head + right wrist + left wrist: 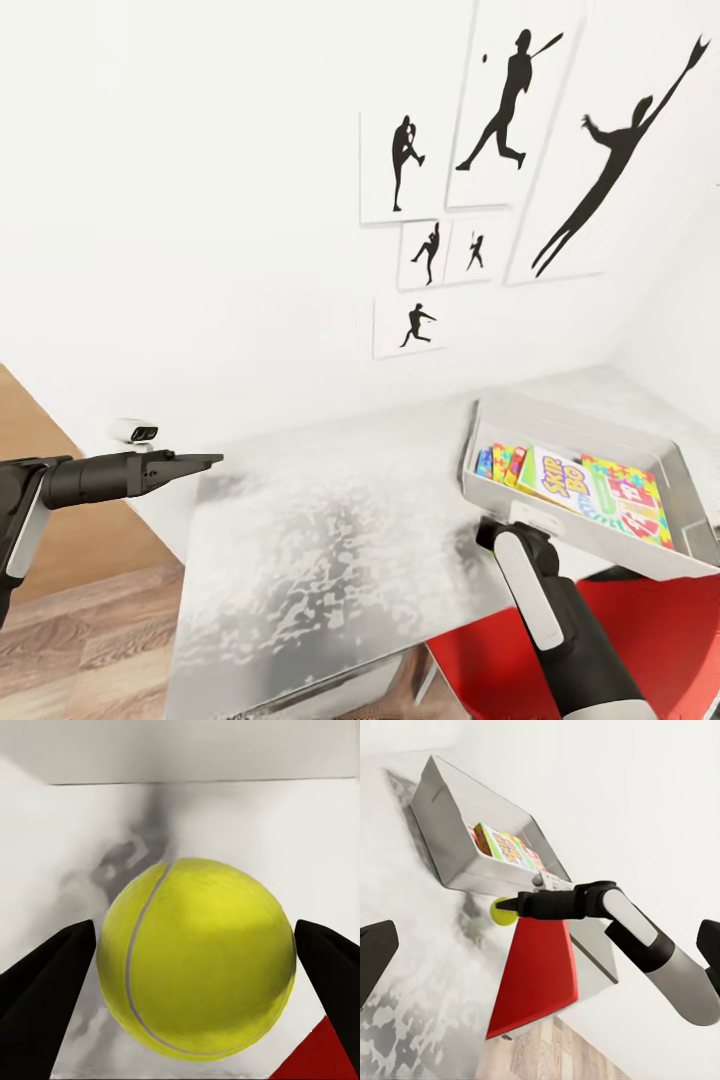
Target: Put all the toys in the child's room - the three board games (two on the bed and one on the table), the two jigsaw puzzles on the table, and the tennis ball on the table - inside the toy box on the table in the child's room.
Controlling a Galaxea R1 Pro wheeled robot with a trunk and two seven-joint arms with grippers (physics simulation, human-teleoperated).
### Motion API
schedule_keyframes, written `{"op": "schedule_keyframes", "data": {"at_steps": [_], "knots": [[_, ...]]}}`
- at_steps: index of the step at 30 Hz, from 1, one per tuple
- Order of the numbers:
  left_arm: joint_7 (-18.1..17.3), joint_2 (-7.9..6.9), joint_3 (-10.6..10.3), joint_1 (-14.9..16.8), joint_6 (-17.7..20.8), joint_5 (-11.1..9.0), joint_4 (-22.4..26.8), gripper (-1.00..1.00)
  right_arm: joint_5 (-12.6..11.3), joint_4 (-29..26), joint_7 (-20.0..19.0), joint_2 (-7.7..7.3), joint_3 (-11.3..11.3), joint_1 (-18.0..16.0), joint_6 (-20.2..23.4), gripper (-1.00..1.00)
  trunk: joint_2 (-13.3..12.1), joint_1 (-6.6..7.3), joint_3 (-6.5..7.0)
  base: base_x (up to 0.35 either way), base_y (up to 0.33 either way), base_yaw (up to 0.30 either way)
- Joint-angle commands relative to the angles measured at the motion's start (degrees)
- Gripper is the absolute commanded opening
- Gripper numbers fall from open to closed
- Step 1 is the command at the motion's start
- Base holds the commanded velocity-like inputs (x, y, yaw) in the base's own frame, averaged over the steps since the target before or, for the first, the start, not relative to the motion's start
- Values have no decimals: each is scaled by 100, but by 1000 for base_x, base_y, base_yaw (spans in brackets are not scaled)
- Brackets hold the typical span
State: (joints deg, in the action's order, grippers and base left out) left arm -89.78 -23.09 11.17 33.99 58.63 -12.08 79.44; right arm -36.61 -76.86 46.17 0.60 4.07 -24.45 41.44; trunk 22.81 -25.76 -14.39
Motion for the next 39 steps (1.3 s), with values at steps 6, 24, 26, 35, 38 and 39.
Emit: {"op": "schedule_keyframes", "data": {"at_steps": [6,24,26,35,38,39], "knots": [[-22,-2,-3,2,61,4,1,100,-56,-108,-139,1,5,-7,221,-100,11,-2,45,-141,0,0],[-22,-11,-1,3,61,4,1,100,-84,-475,-1769,-9,6,10,755,-100,11,-2,215,-128,0,0],[-22,-15,-1,4,61,4,1,100,-85,-503,-1976,-26,4,6,769,-100,11,-2,234,-20,0,0],[-22,-7,-2,4,63,4,1,100,-84,-920,-3303,-102,-49,-5,1020,-100,11,-2,319,-3,0,0],[-22,-4,-1,4,62,4,1,100,-83,-1069,-3537,-109,-50,-6,1079,-100,11,-2,347,0,0,0],[-22,-3,-1,3,61,4,1,100,-82,-1097,-3658,-112,-52,-7,1100,-100,11,-2,357,0,0,0]]}}
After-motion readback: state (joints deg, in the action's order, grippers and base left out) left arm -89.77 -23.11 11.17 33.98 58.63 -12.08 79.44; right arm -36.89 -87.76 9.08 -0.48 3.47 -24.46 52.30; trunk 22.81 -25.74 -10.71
